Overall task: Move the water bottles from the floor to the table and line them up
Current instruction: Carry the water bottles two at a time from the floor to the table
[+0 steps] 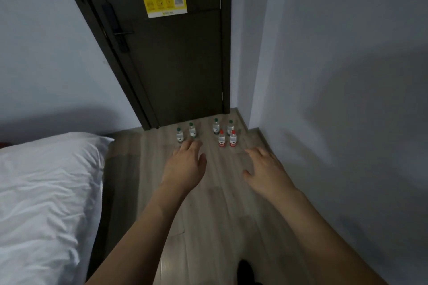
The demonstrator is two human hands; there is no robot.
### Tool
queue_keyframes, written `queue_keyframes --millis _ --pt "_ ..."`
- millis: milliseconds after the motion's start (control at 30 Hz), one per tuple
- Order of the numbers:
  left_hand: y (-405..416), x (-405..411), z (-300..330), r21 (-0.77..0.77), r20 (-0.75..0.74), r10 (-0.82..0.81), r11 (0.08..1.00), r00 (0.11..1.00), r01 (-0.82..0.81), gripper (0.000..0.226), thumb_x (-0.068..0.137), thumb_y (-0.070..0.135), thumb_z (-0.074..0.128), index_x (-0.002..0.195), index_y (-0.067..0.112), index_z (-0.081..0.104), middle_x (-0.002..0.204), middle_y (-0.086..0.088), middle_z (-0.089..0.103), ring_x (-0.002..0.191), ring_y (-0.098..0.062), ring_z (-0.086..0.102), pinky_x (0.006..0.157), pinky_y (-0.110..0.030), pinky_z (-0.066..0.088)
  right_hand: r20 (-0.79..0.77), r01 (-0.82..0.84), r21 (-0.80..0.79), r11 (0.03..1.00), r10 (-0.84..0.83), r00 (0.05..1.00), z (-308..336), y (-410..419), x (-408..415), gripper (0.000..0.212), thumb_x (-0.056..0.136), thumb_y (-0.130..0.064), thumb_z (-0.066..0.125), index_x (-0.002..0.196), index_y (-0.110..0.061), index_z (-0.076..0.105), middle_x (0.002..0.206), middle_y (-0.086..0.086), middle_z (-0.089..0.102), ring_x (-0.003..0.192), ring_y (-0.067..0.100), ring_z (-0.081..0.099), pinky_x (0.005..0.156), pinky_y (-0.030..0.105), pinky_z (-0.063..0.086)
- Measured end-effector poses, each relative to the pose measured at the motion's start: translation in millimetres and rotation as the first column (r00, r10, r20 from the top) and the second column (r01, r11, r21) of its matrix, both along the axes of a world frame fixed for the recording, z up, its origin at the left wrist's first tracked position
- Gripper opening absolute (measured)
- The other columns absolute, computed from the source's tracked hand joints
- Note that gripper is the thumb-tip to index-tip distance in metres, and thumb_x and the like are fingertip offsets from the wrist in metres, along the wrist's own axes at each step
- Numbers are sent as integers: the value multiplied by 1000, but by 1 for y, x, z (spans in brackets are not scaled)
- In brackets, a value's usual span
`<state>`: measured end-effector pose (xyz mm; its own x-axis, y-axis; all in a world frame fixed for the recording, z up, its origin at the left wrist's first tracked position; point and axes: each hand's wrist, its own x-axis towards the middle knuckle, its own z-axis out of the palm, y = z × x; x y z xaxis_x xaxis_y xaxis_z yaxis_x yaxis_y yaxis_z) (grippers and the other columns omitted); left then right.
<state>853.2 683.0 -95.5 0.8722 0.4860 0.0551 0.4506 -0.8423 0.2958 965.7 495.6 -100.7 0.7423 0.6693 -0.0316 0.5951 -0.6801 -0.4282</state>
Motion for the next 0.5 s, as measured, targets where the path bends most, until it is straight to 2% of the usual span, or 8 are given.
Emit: queue_keyframes --millis 233,333,500 --pt "86 109 -28 -13 -54 20 1000 998 -20 47 102 38 41 145 19 41 149 -2 43 126 -24 50 100 -38 47 -39 -26 -20 999 26 999 -28 87 118 58 87 -33 59 141 -20 41 140 4 44 126 25 42 105 33 35" --pt "127 166 -21 -7 -77 23 1000 997 -24 46 102 38 42 145 20 42 147 -3 44 126 -24 50 98 -38 47 -46 -26 -1 1000 26 999 -25 125 176 56 86 -32 59 139 -22 41 139 3 45 125 24 43 103 34 36" --pt "184 252 -5 32 -30 30 999 999 -29 41 101 36 43 138 20 48 142 -3 49 118 -24 56 90 -35 45 -35 -32 24 999 33 999 -21 185 260 52 87 -32 61 136 -20 46 135 3 49 121 22 47 100 33 38"
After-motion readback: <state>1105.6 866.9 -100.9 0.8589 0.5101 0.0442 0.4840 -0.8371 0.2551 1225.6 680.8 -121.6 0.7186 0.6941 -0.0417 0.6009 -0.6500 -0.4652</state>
